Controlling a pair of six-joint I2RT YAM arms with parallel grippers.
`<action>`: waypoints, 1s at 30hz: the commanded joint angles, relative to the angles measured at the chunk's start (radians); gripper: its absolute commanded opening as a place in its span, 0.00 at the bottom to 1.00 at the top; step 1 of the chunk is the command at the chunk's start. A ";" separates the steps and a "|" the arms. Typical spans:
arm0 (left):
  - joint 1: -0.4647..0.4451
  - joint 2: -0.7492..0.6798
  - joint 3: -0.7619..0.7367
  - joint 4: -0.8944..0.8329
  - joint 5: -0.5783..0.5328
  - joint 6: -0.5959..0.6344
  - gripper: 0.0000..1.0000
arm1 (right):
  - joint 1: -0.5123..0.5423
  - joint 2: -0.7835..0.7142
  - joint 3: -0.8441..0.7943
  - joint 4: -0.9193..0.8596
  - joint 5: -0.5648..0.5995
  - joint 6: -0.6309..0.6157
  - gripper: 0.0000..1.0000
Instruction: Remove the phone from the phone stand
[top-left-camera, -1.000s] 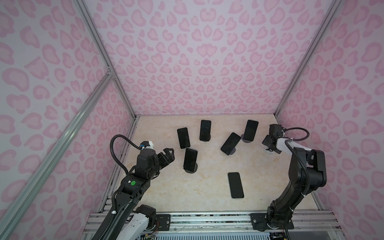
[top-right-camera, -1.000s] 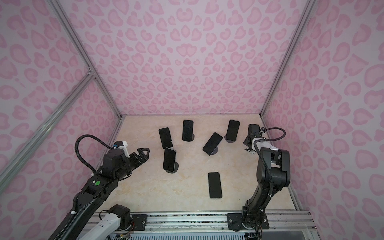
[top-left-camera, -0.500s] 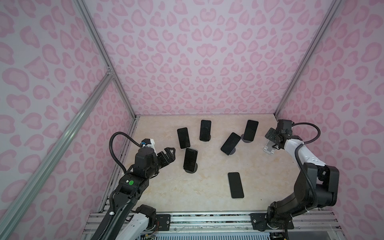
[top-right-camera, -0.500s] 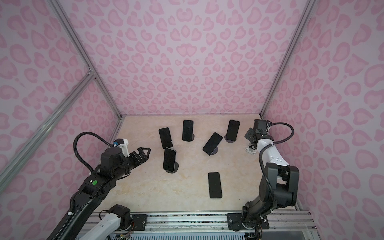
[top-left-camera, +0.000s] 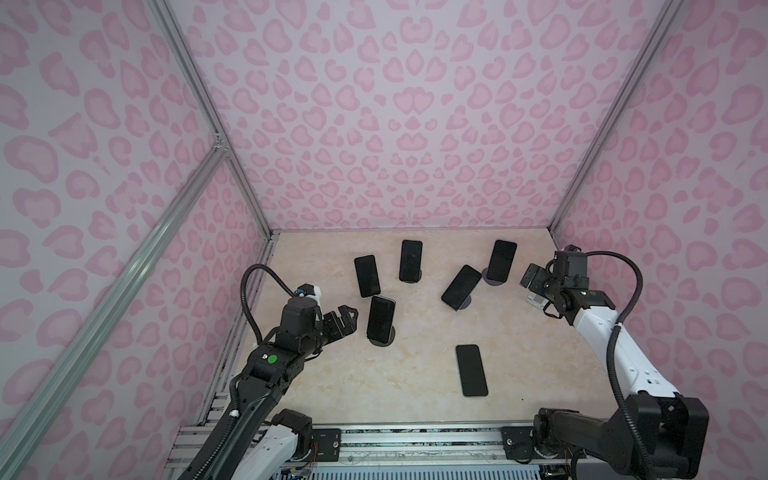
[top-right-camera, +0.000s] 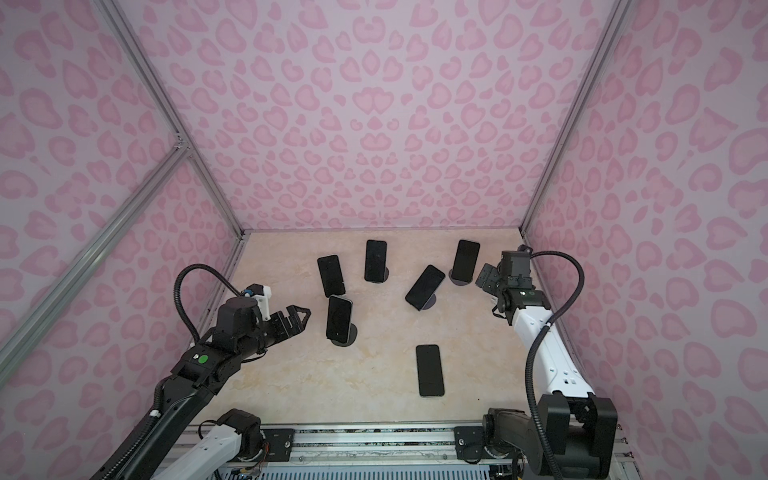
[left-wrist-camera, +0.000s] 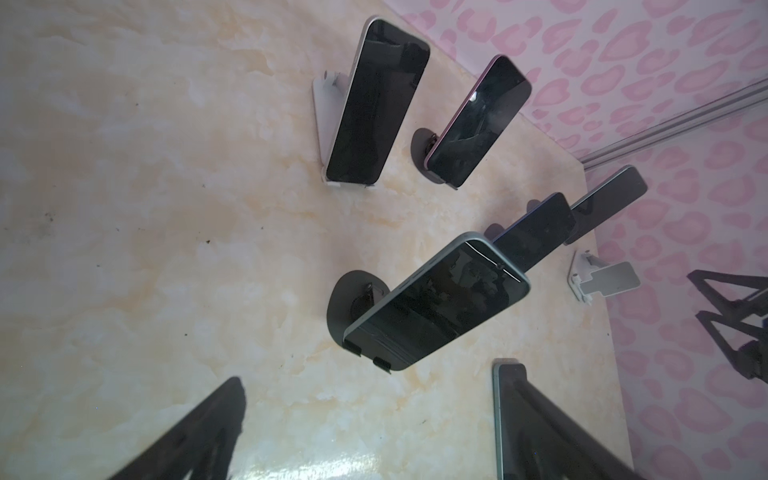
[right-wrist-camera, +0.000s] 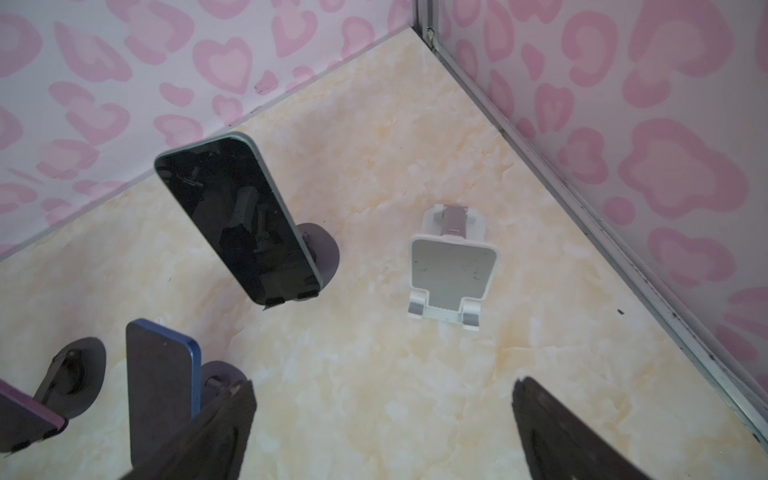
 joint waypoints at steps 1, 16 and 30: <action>0.000 0.012 -0.028 0.014 -0.002 -0.056 0.96 | 0.003 -0.038 -0.041 -0.023 0.031 -0.021 0.99; 0.000 0.063 -0.189 0.107 -0.015 -0.089 0.53 | 0.019 -0.180 -0.100 -0.092 -0.002 -0.003 0.92; -0.001 0.257 -0.224 0.233 0.110 -0.052 0.04 | 0.068 -0.211 -0.126 -0.051 -0.101 0.102 0.90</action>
